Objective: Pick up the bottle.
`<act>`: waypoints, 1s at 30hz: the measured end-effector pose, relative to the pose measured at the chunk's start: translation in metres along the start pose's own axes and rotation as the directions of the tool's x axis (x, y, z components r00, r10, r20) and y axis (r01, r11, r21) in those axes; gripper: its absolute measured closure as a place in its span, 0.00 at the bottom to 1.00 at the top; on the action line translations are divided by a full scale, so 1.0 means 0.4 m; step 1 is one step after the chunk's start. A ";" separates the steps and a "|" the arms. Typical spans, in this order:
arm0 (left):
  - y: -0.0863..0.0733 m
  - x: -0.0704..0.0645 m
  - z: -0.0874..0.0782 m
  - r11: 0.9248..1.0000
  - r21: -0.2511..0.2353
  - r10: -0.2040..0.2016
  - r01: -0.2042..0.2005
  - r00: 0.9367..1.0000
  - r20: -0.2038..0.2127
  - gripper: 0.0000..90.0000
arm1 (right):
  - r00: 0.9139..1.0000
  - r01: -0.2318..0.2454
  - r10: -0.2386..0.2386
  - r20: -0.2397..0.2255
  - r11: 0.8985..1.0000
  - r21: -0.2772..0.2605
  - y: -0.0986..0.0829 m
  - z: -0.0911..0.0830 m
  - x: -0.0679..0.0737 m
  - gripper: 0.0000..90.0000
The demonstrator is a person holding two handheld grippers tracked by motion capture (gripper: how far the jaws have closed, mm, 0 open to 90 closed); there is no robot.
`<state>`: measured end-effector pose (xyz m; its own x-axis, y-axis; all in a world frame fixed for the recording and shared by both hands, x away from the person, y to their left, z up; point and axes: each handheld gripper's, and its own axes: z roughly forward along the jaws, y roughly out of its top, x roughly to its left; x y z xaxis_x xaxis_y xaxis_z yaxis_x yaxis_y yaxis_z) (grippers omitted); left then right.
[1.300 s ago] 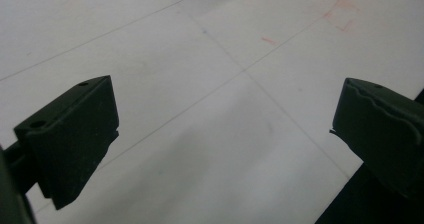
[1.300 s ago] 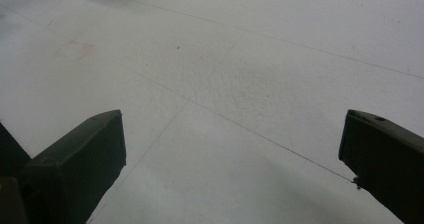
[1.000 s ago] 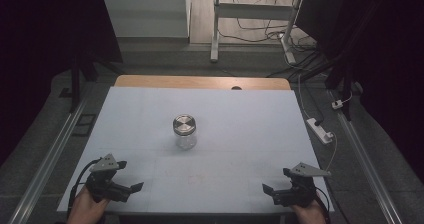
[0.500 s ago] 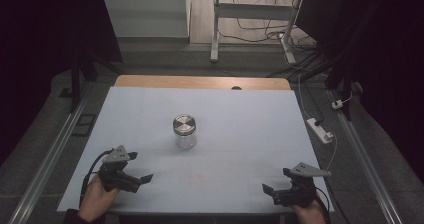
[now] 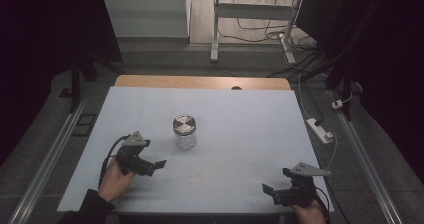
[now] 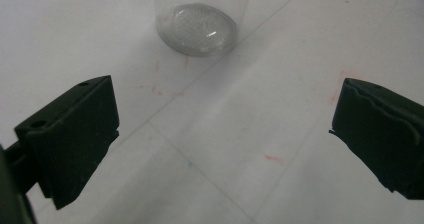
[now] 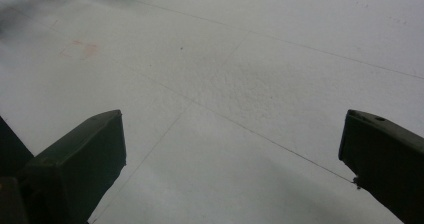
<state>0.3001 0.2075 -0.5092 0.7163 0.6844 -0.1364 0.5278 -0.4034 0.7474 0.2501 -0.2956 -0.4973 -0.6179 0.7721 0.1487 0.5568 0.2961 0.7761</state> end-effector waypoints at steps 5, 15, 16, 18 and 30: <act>0.034 0.004 0.040 1.000 0.011 0.024 -0.024 1.000 -0.004 0.00 | 1.000 0.002 -0.002 -0.001 1.000 -0.001 0.000 0.000 0.001 0.00; 0.096 0.018 0.122 1.000 0.001 0.023 -0.023 1.000 0.019 0.00 | 1.000 0.001 -0.001 -0.005 1.000 0.001 0.000 0.000 0.000 0.00; 0.101 0.021 0.130 1.000 -0.005 0.029 -0.029 0.999 0.029 0.00 | 1.000 0.001 -0.001 -0.005 1.000 0.001 0.000 0.000 0.000 0.00; 0.112 0.025 0.144 0.999 -0.010 0.038 -0.038 0.999 0.032 0.00 | 1.000 0.001 -0.001 -0.008 1.000 0.001 0.000 0.000 0.000 0.00; 0.161 0.059 0.215 0.996 -0.024 0.083 -0.082 0.995 0.055 0.00 | 1.000 0.002 -0.002 -0.013 1.000 0.005 0.001 0.003 -0.001 0.00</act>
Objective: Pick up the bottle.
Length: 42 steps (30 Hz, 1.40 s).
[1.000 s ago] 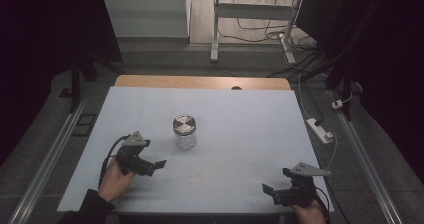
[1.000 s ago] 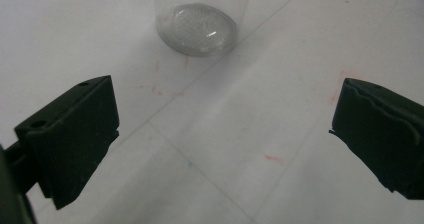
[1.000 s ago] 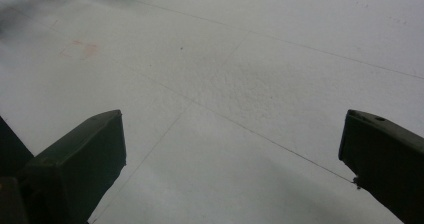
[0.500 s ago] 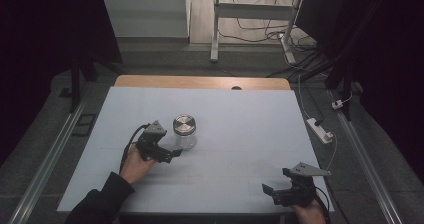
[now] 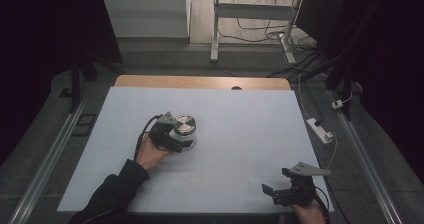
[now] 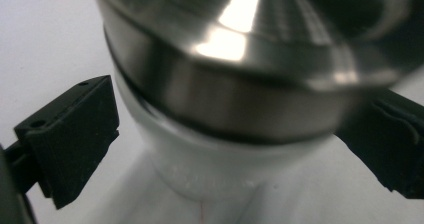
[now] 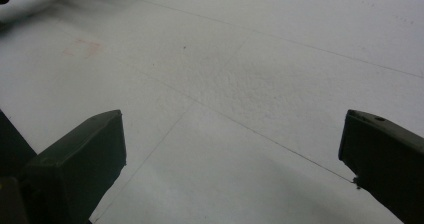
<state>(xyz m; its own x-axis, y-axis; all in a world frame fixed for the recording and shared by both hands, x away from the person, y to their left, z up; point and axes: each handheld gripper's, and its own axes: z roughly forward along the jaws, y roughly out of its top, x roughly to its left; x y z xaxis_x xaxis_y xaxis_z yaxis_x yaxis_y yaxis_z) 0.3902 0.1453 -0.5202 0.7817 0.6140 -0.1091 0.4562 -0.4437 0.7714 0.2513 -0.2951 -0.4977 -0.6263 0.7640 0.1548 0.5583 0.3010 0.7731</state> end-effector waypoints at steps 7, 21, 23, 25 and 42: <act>0.007 0.003 0.009 0.999 0.006 0.035 -0.035 0.999 -0.007 0.05 | 1.000 -0.003 0.003 -0.003 1.000 -0.002 -0.001 -0.001 -0.001 0.00; 0.007 -0.013 0.004 0.999 0.009 0.048 -0.048 0.998 -0.045 0.17 | 1.000 0.001 -0.001 -0.006 1.000 -0.002 -0.002 -0.003 0.000 0.00; 0.008 -0.016 0.003 0.999 0.014 0.048 -0.047 0.998 -0.051 0.17 | 1.000 0.002 -0.002 -0.007 1.000 -0.004 -0.002 -0.003 0.000 0.00; 0.010 -0.020 0.003 0.999 0.013 0.044 -0.043 0.997 -0.061 0.17 | 1.000 0.006 -0.006 -0.008 1.000 -0.007 -0.002 -0.004 0.000 0.00; 0.031 -0.056 -0.058 0.998 -0.013 0.056 -0.056 0.998 -0.016 0.17 | 1.000 0.011 -0.011 -0.013 1.000 -0.010 -0.002 -0.005 0.001 0.00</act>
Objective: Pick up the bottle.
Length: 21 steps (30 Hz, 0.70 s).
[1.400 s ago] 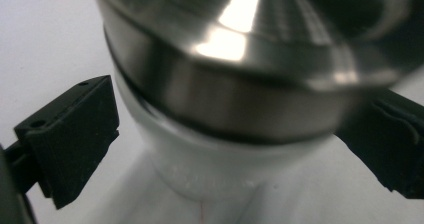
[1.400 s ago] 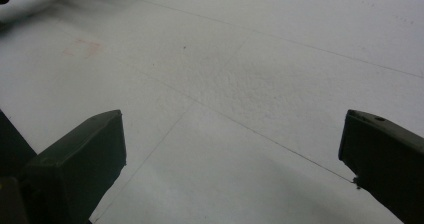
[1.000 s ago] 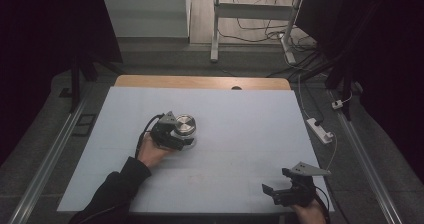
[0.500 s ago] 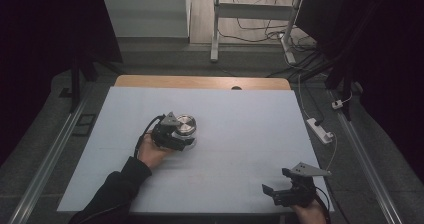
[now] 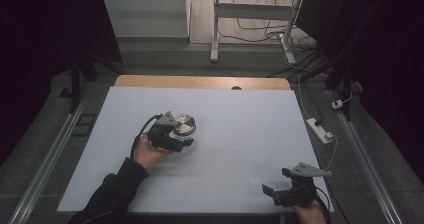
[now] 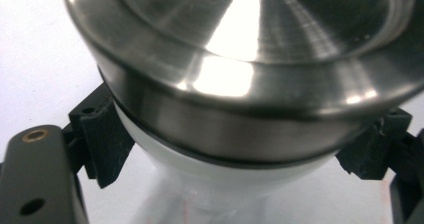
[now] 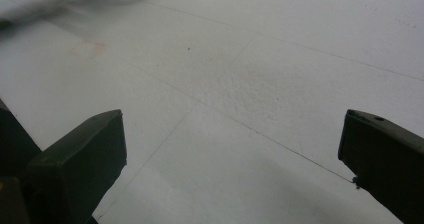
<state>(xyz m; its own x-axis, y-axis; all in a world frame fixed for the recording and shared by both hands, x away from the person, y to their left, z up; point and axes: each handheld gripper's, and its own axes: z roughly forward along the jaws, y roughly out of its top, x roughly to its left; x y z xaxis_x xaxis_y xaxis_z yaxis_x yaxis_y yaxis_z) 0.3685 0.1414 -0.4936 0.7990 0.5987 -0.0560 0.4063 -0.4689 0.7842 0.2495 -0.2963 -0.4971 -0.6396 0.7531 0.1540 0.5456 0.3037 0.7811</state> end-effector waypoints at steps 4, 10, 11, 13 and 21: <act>0.006 -0.019 -0.016 1.000 -0.011 0.009 -0.009 1.000 0.016 0.17 | 1.000 0.002 -0.002 -0.001 1.000 0.000 0.000 0.000 0.001 0.00; 0.012 -0.050 -0.034 1.000 -0.013 0.025 -0.024 0.999 0.030 0.17 | 1.000 0.003 -0.003 -0.001 1.000 0.000 0.000 0.000 0.001 0.00; 0.013 -0.055 -0.035 1.000 -0.014 0.025 -0.024 0.999 0.032 0.17 | 1.000 0.003 -0.003 -0.001 1.000 -0.001 0.000 0.000 0.001 0.00; 0.013 -0.064 -0.038 0.999 -0.014 0.029 -0.029 0.999 0.038 0.17 | 1.000 0.003 -0.003 -0.001 1.000 -0.001 0.000 0.000 0.001 0.00; 0.018 -0.117 -0.046 0.998 -0.012 0.059 -0.058 0.996 0.074 0.17 | 1.000 0.005 -0.005 0.000 1.000 -0.003 0.000 -0.001 0.002 0.00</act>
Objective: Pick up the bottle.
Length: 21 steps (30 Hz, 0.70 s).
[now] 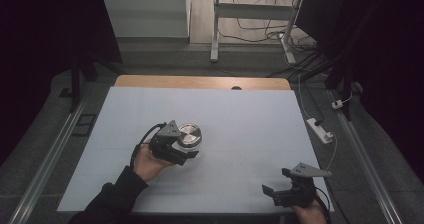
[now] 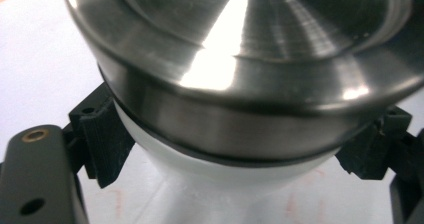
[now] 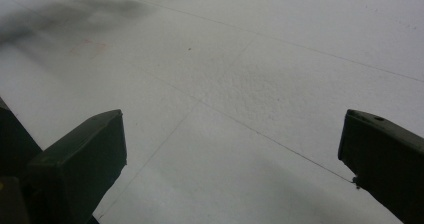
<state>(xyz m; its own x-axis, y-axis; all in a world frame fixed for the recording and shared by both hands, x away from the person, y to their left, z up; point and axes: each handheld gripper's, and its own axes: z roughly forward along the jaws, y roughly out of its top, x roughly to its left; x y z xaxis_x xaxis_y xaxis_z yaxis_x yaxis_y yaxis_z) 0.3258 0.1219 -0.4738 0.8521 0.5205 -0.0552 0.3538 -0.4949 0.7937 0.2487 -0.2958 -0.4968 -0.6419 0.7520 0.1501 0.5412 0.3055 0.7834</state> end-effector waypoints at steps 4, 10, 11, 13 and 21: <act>0.004 -0.026 0.002 1.000 -0.001 0.009 -0.009 1.000 0.022 0.17 | 1.000 0.002 -0.002 -0.001 1.000 0.000 0.000 0.000 0.000 0.00; 0.006 -0.058 0.011 1.000 0.009 0.026 -0.027 0.998 0.050 0.17 | 1.000 0.009 -0.009 0.000 1.000 -0.001 0.000 0.000 0.002 0.00; 0.007 -0.065 0.012 1.000 0.007 0.024 -0.025 0.998 0.054 0.17 | 1.000 0.011 -0.011 0.000 1.000 -0.001 0.000 0.000 0.002 0.00; 0.008 -0.076 0.013 1.000 0.004 0.028 -0.028 0.998 0.063 0.17 | 1.000 0.012 -0.012 -0.001 1.000 -0.002 0.000 0.000 0.002 0.00; 0.009 -0.094 0.021 0.999 0.013 0.048 -0.049 0.996 0.072 0.17 | 1.000 0.017 -0.017 0.002 1.000 0.001 0.000 0.000 0.004 0.00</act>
<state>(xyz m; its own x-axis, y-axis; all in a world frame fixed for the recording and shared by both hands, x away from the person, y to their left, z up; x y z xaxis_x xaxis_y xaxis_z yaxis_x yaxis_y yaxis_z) 0.2982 0.0946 -0.4740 0.8937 0.4446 -0.0611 0.3168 -0.5286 0.7875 0.2476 -0.2948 -0.4966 -0.6497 0.7479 0.1361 0.5308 0.3182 0.7855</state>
